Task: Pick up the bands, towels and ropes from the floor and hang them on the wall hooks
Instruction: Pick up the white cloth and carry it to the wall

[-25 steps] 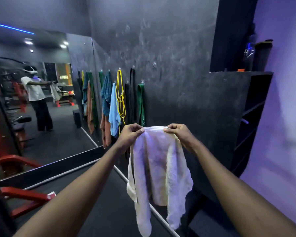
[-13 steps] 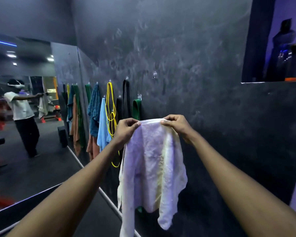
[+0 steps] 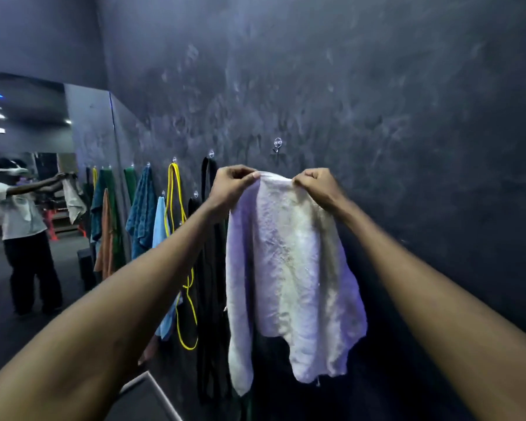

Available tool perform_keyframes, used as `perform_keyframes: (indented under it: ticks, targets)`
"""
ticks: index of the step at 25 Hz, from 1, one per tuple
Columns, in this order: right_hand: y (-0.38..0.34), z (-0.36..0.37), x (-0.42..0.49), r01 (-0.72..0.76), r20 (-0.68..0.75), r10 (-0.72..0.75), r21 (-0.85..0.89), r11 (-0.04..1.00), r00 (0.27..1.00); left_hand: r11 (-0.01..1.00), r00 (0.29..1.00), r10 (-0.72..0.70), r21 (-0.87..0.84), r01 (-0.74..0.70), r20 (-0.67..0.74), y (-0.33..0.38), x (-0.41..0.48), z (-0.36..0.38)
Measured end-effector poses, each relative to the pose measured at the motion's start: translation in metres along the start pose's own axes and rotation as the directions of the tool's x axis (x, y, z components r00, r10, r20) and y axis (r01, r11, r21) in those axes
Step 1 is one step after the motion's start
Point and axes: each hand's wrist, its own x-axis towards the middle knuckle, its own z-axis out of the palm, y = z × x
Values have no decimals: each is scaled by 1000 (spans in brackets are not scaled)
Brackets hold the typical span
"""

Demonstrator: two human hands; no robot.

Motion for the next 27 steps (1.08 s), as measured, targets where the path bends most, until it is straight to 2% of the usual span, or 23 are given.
perform_keyframes:
  ticks: [2, 4, 6, 7, 8, 10, 11, 12, 14, 15, 17, 19, 22, 27]
  targets:
    - [2, 7, 24, -8, 103, 1, 68, 998, 995, 998, 997, 34, -47, -30, 74, -2, 32, 1]
    - [4, 12, 40, 34, 164, -57, 143, 989, 985, 994, 993, 40, -105, -28, 115, -5, 54, 5]
    - [9, 18, 56, 73, 114, -90, 147, 986, 989, 992, 984, 13, -123, 9, 175, -23, 75, 4]
    - [11, 21, 63, 87, 72, -98, 132, 987, 993, 993, 968, -32, -101, 59, 249, -36, 83, 0]
    - [13, 25, 69, 102, 36, -106, 107, 989, 994, 990, 927, -97, -63, 128, 361, -50, 88, -5]
    - [15, 33, 78, 126, -8, -126, 8, 992, 992, 976, 790, -195, 37, 214, 581, -75, 98, -19]
    - [16, 36, 83, 126, -32, -128, -51, 991, 991, 973, 760, -204, 40, 228, 618, -81, 103, -24]
    - [15, 37, 87, 123, -65, -130, -100, 987, 989, 969, 774, -189, -13, 247, 605, -83, 109, -26]
    - [5, 39, 101, 127, -195, -154, -144, 981, 969, 956, 892, -111, -199, 217, 439, -77, 128, -23]
    - [-5, 37, 109, 140, -275, -187, -182, 973, 943, 944, 945, -62, -287, 160, 322, -71, 141, -19]
    - [-30, 31, 119, 139, -408, -298, -374, 917, 863, 913, 988, 8, -405, 55, 152, -56, 163, -6]
    - [-40, 32, 118, 80, -441, -370, -550, 832, 818, 921, 998, 50, -388, -30, 40, -52, 178, 9]
    - [-17, 48, 100, 35, -348, -443, -753, 657, 826, 970, 996, 62, -230, -77, -71, -83, 169, 31]
    - [13, 78, 78, 12, -327, -442, -793, 610, 835, 965, 980, 188, -176, -196, -61, -112, 128, 45]
